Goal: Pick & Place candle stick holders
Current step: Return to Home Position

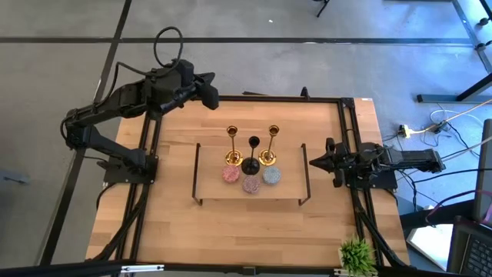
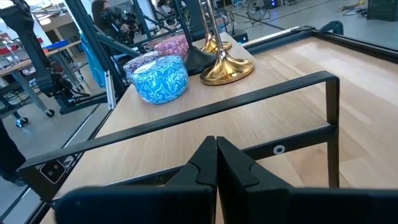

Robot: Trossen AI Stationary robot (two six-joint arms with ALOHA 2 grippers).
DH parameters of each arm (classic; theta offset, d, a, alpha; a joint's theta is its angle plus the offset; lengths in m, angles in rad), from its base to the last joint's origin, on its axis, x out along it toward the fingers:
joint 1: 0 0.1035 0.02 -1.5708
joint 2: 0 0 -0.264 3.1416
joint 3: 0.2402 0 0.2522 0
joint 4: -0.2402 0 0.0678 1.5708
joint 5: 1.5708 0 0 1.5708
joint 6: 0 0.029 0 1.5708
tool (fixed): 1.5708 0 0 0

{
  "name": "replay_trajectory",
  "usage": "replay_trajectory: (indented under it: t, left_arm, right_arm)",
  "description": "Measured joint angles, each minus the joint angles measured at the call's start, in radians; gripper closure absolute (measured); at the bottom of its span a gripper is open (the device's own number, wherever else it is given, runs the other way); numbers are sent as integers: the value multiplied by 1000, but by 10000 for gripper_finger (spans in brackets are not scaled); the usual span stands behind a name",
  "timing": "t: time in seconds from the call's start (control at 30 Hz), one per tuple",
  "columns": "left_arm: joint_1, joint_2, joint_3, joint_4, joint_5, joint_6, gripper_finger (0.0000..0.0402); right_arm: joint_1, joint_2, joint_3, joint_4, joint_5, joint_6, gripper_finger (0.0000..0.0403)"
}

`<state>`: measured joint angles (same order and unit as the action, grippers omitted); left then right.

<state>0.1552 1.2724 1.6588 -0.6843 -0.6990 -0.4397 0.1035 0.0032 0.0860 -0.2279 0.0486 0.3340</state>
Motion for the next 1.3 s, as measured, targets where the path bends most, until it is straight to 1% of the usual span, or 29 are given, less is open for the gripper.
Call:
replay_trajectory:
  t: [0.23,0.43,0.63,0.73,0.9,1.07,1.17,1.3]
  left_arm:
    - [-11,-6,0,0,96,102,400]
    - [-41,-9,0,0,136,189,400]
    - [-74,-34,0,-9,241,239,400]
    - [-95,-57,0,-40,282,252,400]
    - [-141,-115,0,-113,284,268,400]
    - [-188,-196,-6,-154,251,268,400]
    - [-219,-258,-65,-150,238,247,400]
    - [-250,-352,-204,-100,223,197,400]
  right_arm:
    - [0,0,0,0,0,3,402]
    - [0,0,0,0,0,6,402]
    - [0,0,0,0,1,6,402]
    - [0,0,0,0,1,6,402]
    - [0,0,0,0,1,6,402]
    - [0,0,0,0,3,6,402]
    - [0,0,0,0,3,6,402]
    - [0,0,0,0,3,6,402]
